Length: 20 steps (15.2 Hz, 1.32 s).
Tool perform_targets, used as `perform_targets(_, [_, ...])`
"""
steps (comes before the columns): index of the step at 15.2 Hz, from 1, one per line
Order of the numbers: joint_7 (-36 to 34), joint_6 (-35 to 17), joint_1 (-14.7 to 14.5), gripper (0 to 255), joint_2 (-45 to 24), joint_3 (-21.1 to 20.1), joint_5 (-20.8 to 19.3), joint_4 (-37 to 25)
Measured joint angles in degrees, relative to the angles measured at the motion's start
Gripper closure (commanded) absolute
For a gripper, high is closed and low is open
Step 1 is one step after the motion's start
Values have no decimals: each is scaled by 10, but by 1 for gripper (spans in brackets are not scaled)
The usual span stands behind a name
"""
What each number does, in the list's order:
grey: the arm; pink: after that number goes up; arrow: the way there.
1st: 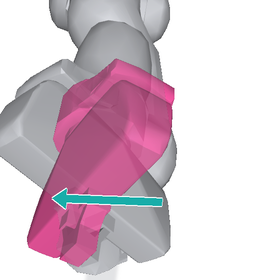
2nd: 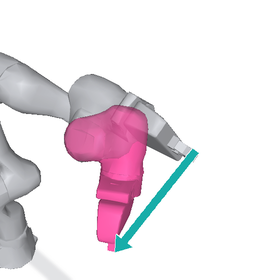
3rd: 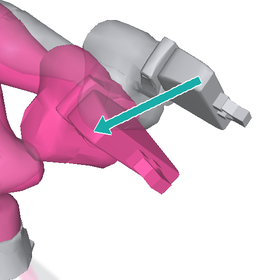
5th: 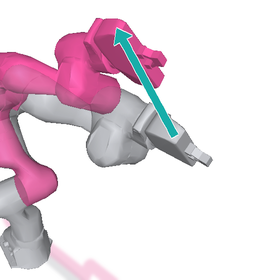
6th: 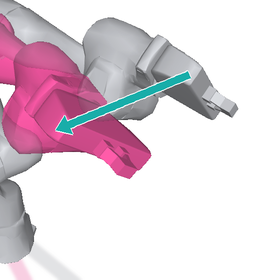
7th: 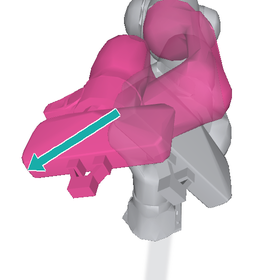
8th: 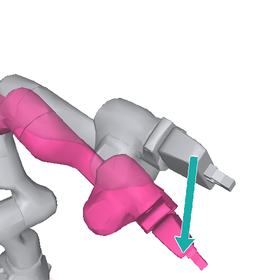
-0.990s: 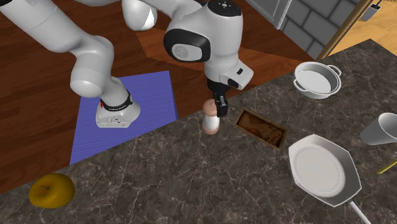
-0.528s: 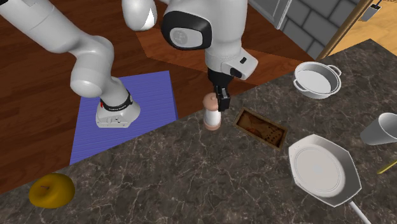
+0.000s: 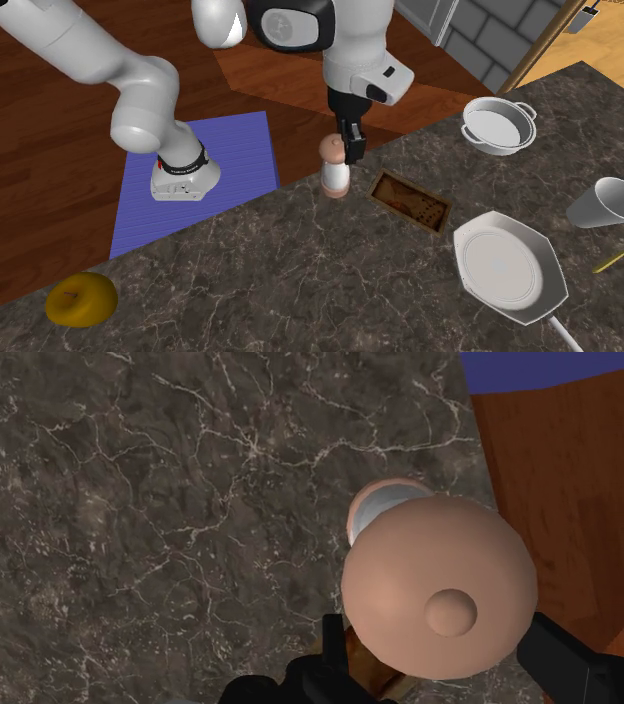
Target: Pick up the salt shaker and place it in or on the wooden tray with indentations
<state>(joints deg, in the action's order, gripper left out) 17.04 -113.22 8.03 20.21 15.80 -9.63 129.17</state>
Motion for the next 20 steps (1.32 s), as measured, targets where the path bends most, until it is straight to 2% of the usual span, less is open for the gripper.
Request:
perform_targets(3, [2, 20, -2, 255, -4, -1, 3, -25])
perform_targets(10, [16, 63, -16, 255, -142, 4, 42, -201])
perform_targets(15, [37, 117, -11, 255, -266, 10, 80, -376])
perform_targets(20, [45, 205, 7, 255, -406, 7, 119, -600])
